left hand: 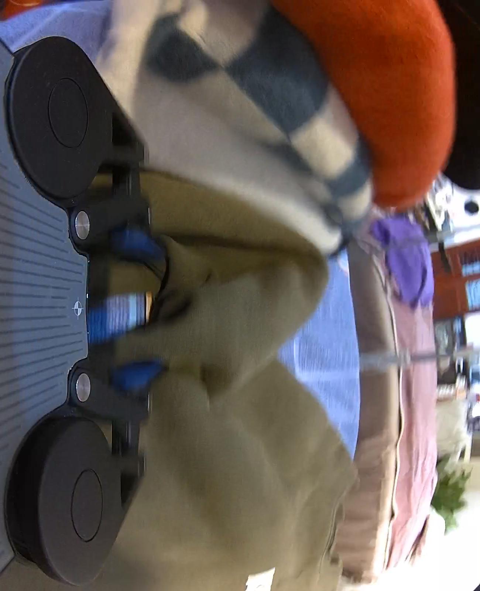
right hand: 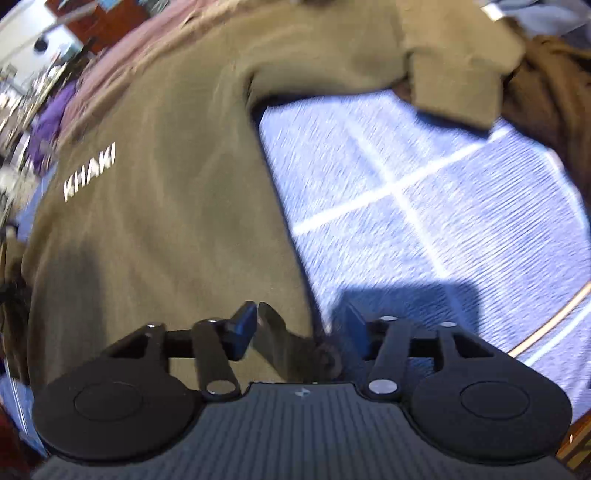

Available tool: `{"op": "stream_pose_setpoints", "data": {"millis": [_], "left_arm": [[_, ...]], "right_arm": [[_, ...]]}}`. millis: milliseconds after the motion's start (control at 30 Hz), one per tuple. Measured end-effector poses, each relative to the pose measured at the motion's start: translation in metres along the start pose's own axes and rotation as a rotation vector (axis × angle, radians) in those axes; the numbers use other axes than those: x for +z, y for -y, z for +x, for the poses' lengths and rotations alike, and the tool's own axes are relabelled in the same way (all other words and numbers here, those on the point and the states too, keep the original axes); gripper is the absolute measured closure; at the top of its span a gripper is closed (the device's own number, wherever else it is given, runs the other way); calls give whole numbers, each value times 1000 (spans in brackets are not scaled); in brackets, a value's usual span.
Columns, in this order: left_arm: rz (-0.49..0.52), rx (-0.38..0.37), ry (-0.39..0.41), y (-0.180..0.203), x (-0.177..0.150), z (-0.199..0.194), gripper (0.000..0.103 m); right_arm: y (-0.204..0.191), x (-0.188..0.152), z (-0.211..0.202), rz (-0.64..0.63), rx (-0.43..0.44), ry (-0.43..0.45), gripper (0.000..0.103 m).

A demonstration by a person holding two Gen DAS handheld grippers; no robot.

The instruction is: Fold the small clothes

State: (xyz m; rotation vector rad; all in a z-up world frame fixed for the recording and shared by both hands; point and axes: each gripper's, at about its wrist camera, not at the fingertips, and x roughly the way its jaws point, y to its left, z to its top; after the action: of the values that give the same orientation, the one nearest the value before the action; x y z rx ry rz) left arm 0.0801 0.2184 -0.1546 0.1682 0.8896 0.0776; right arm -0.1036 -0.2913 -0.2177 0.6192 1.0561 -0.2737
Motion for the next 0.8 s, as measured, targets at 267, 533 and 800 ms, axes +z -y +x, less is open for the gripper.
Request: {"op": "stream_pose_setpoints", "data": {"millis": [267, 533, 800], "left_arm": [[-12, -47, 43, 9, 3, -61, 0], [-81, -148, 3, 69, -29, -133, 0], [-77, -226, -11, 166, -57, -179, 0]], "right_arm": [[29, 67, -42, -23, -176, 266, 31], [6, 87, 24, -436, -399, 341, 39], [28, 96, 81, -410, -531, 292, 57]]}}
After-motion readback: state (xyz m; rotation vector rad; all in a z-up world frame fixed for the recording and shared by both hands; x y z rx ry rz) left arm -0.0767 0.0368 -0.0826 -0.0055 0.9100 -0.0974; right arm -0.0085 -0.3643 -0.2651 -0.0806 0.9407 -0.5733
